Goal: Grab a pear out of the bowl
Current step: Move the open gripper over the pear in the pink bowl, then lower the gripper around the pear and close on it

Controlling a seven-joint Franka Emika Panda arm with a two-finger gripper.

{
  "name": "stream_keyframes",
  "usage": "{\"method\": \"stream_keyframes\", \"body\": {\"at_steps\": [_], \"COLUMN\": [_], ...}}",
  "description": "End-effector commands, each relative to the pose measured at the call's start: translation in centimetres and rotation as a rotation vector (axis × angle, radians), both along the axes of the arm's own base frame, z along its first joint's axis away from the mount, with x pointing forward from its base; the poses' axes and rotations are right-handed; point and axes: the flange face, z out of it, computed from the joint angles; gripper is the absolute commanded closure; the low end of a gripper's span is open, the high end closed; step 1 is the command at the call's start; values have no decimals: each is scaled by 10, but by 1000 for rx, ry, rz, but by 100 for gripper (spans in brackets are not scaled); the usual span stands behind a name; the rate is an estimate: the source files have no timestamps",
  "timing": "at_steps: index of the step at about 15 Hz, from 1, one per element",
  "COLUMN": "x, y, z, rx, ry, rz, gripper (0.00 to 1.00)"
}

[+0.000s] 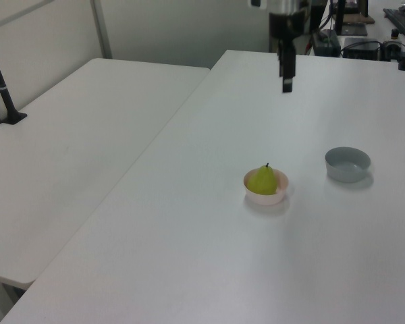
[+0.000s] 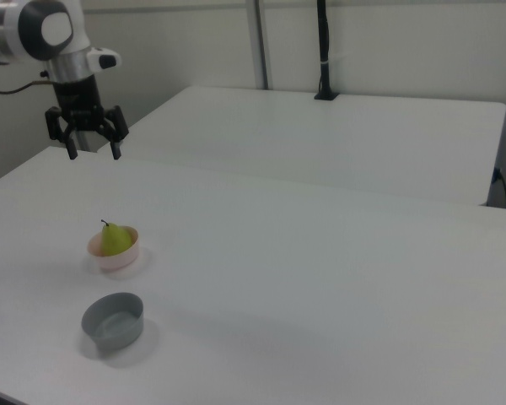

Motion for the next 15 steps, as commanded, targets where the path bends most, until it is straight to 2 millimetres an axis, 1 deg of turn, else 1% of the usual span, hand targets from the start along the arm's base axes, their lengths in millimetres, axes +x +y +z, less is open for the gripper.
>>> {"method": "stream_keyframes", "body": {"at_steps": [1,2,3,4,5,7,8,11,12,13,14,15], "x": [11,15,21,23,26,32,29,25,26,28,30,33], "y": [20,22,27,34,39,46,54,64,69,68,70,72], "z": [-23,-30,-45,-55,-83,-128,-141,-169,-177,-185,-198,-202], "rx": [-3,-5,-6,-14,-37,-79,-97,-111,-111,-117,-123,-116], "ry": [-33,-32,-38,-35,2,53,69,69,65,73,82,60], "rz": [-17,-16,-13,0,15,28,47,64,67,63,64,63], "gripper": [0,0,0,0,0,0,0,0,0,0,0,0]}}
